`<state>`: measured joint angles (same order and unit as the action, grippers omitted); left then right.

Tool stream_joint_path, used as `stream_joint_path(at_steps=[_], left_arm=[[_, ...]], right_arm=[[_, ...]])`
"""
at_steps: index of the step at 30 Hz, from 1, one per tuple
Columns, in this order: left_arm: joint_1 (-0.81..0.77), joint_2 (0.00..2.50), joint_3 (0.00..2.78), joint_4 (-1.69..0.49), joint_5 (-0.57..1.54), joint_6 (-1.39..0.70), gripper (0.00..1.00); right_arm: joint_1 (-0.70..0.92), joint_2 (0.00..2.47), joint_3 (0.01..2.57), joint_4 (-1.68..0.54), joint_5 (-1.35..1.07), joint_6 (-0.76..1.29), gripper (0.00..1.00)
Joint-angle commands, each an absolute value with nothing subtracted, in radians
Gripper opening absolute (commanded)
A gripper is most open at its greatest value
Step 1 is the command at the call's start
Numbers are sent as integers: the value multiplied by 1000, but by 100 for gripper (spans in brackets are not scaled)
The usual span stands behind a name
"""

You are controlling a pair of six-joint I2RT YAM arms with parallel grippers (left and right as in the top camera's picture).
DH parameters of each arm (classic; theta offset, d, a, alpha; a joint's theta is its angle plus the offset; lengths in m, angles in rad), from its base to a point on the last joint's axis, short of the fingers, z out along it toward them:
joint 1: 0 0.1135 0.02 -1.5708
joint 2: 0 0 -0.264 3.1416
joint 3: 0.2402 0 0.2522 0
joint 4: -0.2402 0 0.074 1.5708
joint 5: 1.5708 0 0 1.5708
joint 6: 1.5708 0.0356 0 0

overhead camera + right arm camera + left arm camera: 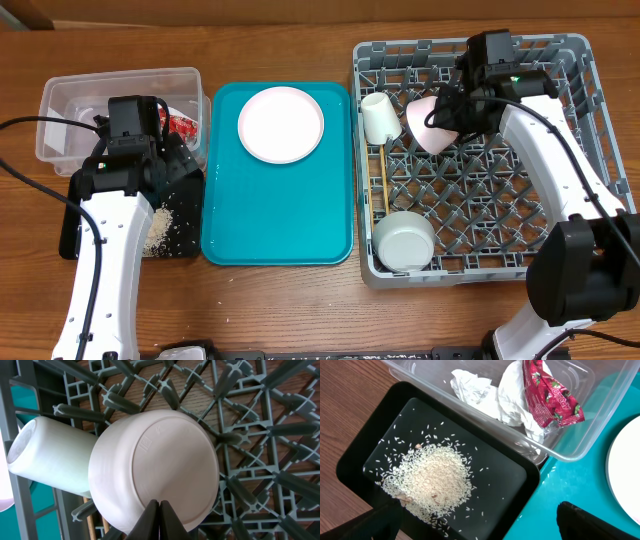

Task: Sort waste into correct bins and load items into the dishwasher
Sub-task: 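Open the right gripper, release the pink bowl, and lift away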

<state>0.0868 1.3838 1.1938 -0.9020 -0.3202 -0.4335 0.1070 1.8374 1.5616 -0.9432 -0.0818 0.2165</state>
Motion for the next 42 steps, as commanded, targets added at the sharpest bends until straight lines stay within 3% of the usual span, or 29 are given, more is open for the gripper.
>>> stream_joint_path(at_steps=[1, 5, 8, 10, 42], left_arm=[[91, 1374, 1205, -901, -313, -422, 100], [91, 1374, 1205, -901, -313, -422, 100], [91, 1374, 1205, -901, -313, -422, 100], [91, 1374, 1205, -901, -313, -422, 100], [91, 1374, 1205, -901, -313, -422, 100]], right_arm=[[111, 1843, 1557, -940, -89, 222, 4], [111, 1843, 1557, -938, -88, 222, 5], [111, 1844, 1557, -931, -89, 222, 13], [111, 1845, 1557, -926, -89, 222, 14], [111, 1863, 1557, -901, -43, 267, 13]])
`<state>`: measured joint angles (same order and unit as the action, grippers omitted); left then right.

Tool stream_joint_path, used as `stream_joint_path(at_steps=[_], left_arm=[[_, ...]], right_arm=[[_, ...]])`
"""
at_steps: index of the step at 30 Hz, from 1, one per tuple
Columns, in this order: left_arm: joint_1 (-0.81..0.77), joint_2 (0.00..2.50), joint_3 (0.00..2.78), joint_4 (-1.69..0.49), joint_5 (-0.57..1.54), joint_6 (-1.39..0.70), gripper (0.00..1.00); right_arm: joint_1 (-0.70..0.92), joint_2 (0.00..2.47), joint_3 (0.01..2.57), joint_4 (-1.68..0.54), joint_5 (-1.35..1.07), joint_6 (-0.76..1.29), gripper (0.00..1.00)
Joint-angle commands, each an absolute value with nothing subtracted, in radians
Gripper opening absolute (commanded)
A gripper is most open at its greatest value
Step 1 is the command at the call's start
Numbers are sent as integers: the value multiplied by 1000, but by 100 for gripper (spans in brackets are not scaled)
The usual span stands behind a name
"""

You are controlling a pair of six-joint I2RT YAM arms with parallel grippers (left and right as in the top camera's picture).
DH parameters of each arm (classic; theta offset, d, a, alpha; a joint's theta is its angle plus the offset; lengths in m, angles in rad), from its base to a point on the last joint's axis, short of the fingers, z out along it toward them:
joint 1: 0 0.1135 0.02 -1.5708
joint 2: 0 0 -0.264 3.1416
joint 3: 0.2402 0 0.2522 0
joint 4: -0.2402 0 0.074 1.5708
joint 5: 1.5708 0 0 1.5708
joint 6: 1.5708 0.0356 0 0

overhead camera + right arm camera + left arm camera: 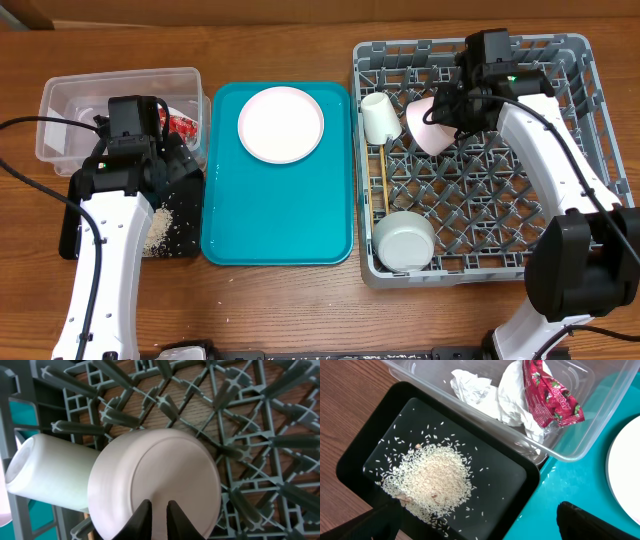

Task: Sort waste into correct bins and load items into the dishwasher
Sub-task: 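Open the right gripper, release the pink bowl, and lift away, then move the right gripper left over the white plate on the teal tray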

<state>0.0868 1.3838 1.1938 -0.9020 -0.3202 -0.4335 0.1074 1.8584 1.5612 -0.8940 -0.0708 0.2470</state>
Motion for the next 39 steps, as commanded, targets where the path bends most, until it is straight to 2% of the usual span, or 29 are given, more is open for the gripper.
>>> stream_joint_path(at_steps=[1, 9, 19, 24, 28, 30, 35, 39], left_arm=[[91, 1374, 1205, -901, -313, -422, 100], [91, 1374, 1205, -901, -313, -422, 100], [91, 1374, 1205, -901, -313, -422, 100], [91, 1374, 1205, -901, -313, -422, 100], [91, 1374, 1205, -901, -313, -422, 100], [91, 1374, 1205, -901, -313, -422, 100], [91, 1374, 1205, -901, -313, -422, 100], [91, 1374, 1205, -901, -313, -422, 100]], right_arm=[[111, 1863, 1557, -915, -54, 267, 13], [112, 1863, 1557, -1009, -250, 258, 17], [117, 1863, 1629, -970, -277, 213, 18], [182, 1863, 1678, -930, -332, 213, 18], [307, 1863, 1677, -822, -329, 213, 18], [377, 1863, 1677, -755, -295, 214, 19], [576, 1864, 1662, -599, -17, 218, 22], [678, 1877, 1640, -529, 186, 329, 23]])
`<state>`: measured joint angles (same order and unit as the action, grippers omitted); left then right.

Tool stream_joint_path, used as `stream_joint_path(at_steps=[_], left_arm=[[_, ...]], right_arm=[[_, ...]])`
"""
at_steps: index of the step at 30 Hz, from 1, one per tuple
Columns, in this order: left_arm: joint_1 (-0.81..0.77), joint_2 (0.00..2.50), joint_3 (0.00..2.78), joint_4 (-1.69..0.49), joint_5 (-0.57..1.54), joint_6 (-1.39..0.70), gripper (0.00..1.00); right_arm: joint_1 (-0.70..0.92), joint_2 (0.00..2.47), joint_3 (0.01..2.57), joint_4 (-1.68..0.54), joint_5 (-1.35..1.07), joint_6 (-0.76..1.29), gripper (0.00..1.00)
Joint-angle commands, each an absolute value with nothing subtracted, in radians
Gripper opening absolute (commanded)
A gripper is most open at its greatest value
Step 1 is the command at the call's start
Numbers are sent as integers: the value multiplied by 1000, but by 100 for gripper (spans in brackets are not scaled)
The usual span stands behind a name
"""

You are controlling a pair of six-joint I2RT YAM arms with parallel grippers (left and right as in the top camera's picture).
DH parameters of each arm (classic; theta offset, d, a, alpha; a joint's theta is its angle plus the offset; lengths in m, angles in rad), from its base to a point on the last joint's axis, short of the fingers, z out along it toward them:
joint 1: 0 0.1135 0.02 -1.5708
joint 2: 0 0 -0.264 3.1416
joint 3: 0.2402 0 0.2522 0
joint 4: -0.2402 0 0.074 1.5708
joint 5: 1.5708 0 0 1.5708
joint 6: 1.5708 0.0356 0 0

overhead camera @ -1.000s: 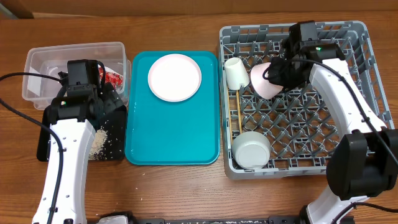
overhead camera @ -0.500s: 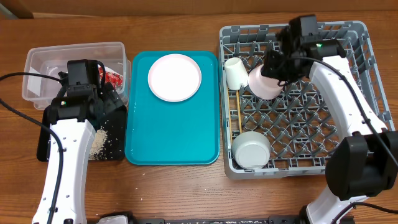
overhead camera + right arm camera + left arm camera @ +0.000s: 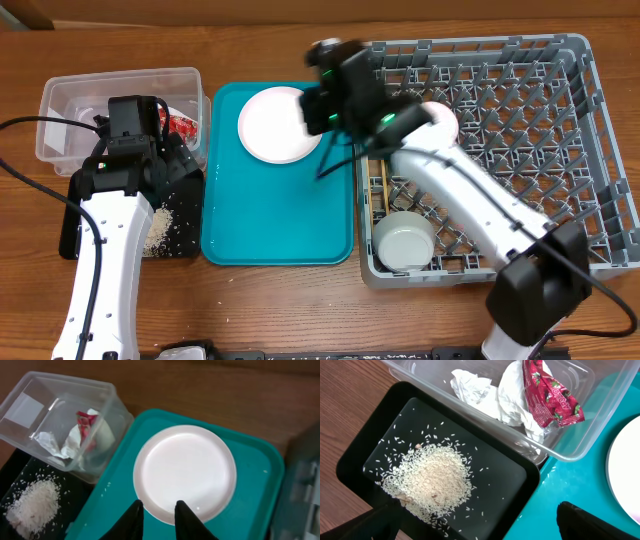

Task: Sort waste into correct bins and load items into the dishwasher
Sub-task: 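Move the right gripper left over the white plate on the teal tray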

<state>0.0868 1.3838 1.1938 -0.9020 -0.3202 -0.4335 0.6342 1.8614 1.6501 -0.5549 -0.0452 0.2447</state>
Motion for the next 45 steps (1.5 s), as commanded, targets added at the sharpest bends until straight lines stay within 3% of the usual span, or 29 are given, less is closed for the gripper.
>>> stream_joint_path(at_steps=[1, 5, 7, 11, 14, 15, 19, 23, 31, 39, 45], left_arm=[[91, 1374, 1205, -901, -313, -422, 100], [91, 1374, 1205, -901, -313, -422, 100], [91, 1374, 1205, -901, -313, -422, 100], [91, 1374, 1205, -901, -313, -422, 100], [91, 1374, 1205, -901, -313, -422, 100], [91, 1374, 1205, -901, -313, -422, 100], [91, 1374, 1205, -901, -313, -422, 100], [91, 1374, 1205, -901, -313, -422, 100], [91, 1374, 1205, -901, -313, -422, 100], [91, 1374, 1205, -901, -313, -422, 100], [91, 1374, 1205, -901, -313, -422, 100]], right_arm=[[691, 1885, 1640, -519, 215, 348, 23], [717, 1937, 1640, -466, 246, 377, 24], [717, 1969, 1640, -452, 233, 398, 32], [717, 2019, 1640, -433, 177, 398, 33], [716, 2048, 1640, -427, 175, 399, 11], [716, 2064, 1640, -428, 184, 436, 10], [716, 2107, 1640, -432, 224, 520, 10], [716, 2141, 1640, -433, 298, 581, 17], [719, 2236, 1640, -338, 197, 575, 19], [720, 2307, 1640, -352, 33, 570, 6], [741, 2307, 1640, -461, -147, 570, 4]])
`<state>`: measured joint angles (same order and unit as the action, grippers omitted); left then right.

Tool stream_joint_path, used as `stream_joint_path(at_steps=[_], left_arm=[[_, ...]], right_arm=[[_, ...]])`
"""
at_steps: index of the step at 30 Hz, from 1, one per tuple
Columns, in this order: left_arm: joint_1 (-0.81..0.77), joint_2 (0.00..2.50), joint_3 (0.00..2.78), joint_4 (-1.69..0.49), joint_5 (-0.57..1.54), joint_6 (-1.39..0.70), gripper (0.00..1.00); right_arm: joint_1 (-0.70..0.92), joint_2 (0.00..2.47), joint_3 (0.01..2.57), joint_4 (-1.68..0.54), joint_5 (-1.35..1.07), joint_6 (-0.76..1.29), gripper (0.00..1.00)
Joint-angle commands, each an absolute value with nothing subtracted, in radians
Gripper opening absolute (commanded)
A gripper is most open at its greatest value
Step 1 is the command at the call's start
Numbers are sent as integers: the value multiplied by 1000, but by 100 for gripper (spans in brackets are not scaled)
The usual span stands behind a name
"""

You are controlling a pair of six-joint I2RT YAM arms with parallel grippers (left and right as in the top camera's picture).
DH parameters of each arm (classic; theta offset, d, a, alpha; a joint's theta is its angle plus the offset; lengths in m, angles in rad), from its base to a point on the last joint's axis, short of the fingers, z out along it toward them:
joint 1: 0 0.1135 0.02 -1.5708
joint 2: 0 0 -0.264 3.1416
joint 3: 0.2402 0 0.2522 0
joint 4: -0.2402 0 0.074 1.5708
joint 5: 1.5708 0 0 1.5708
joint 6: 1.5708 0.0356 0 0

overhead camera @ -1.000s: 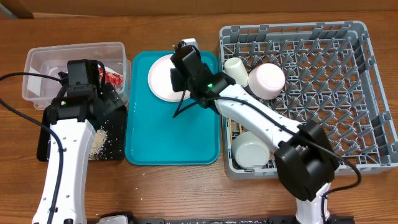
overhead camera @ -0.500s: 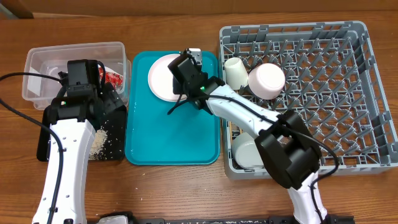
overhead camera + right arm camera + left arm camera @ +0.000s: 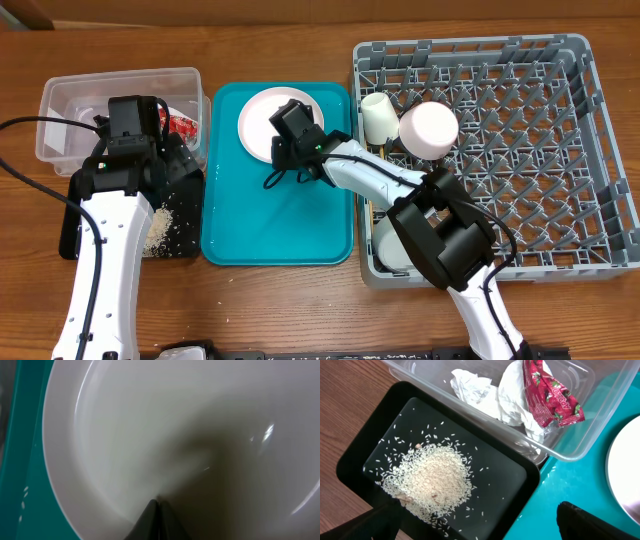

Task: Sort waste into correct bins and load items into the dishwasher
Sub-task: 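Move the right gripper left over the white plate on the teal tray, then close the right gripper on the white plate rim and lift it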

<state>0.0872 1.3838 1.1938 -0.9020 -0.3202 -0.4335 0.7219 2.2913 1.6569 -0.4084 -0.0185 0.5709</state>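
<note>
A white plate [image 3: 262,118] lies at the back of the teal tray [image 3: 280,215]. My right gripper [image 3: 288,148] is low over the plate's near right part. In the right wrist view the plate [image 3: 150,425] fills the frame. There my right gripper [image 3: 157,503] is shut, tips together on the plate's surface, nothing showing between them. My left gripper [image 3: 480,525] hangs open over the black tray [image 3: 512,472] of rice [image 3: 427,480]. In the grey rack [image 3: 520,150] a pink bowl [image 3: 428,128] sits upside down beside a white cup [image 3: 377,117].
A clear bin [image 3: 585,435] behind the black tray holds a red wrapper [image 3: 550,395] and crumpled tissue [image 3: 475,390]. A grey bowl [image 3: 392,245] and a wooden stick [image 3: 383,180] lie at the rack's left side, partly under my right arm.
My right gripper was open and higher above the white plate. Now it is shut, low, with its tips on the plate. The left arm has not moved.
My right gripper was first shut on the pink bowl in the rack. Then its jaws stood apart with the bowl resting upside down there. After that it was open over the plate on the teal tray, and now it is shut against the plate. The left gripper stayed open.
</note>
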Motion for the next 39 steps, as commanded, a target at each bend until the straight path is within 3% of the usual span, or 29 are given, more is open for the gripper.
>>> stream_joint_path(at_steps=[1, 11, 28, 32, 39], left_arm=[[91, 1374, 1205, -901, -313, -422, 100], [91, 1374, 1205, -901, -313, -422, 100], [91, 1374, 1205, -901, -313, -422, 100], [91, 1374, 1205, -901, -313, -422, 100], [91, 1374, 1205, -901, -313, -422, 100]], right_arm=[[747, 2307, 1640, -482, -164, 570, 4], [769, 2300, 1672, -624, -303, 549, 4], [876, 2272, 1705, -626, -342, 393, 8], [866, 2266, 1742, -657, -332, 367, 15], [814, 2228, 1946, -925, -106, 279, 21]])
